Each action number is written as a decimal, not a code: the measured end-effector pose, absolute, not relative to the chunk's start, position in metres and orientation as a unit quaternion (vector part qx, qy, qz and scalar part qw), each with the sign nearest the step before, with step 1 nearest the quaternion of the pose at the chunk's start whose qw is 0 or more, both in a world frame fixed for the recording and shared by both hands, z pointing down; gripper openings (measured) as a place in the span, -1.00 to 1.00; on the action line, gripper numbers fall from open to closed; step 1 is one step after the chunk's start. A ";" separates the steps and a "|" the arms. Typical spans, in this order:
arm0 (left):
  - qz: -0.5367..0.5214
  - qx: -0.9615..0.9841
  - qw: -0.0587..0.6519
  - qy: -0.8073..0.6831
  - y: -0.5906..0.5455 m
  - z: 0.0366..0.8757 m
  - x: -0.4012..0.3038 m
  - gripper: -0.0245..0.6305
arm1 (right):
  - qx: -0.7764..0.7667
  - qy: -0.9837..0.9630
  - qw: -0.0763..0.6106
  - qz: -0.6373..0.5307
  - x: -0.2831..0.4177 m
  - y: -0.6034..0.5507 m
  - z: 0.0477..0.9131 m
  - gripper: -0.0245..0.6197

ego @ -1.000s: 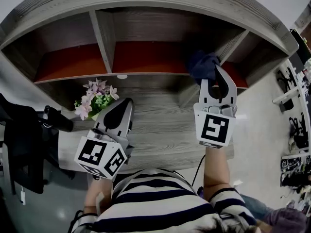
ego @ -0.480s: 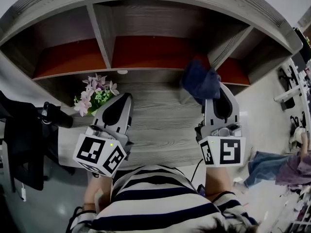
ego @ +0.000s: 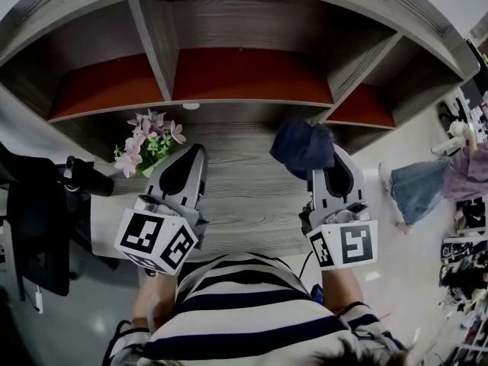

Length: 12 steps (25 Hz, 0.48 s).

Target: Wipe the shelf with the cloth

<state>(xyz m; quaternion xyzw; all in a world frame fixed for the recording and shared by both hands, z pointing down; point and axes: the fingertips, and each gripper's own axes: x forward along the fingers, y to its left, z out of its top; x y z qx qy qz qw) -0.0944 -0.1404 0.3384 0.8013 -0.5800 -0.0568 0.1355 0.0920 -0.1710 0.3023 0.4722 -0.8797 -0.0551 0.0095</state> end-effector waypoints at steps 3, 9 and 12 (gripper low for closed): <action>-0.055 0.799 0.142 -0.582 -0.139 0.343 -0.095 -0.87 | 0.462 -0.887 0.016 -0.027 0.088 -0.171 0.318 -0.74; -0.051 0.795 0.150 -0.585 -0.137 0.351 -0.097 -0.87 | 0.444 -0.895 0.021 0.039 0.081 -0.170 0.354 -0.74; -0.048 0.794 0.152 -0.587 -0.136 0.354 -0.097 -0.87 | 0.439 -0.896 0.030 0.058 0.077 -0.170 0.366 -0.74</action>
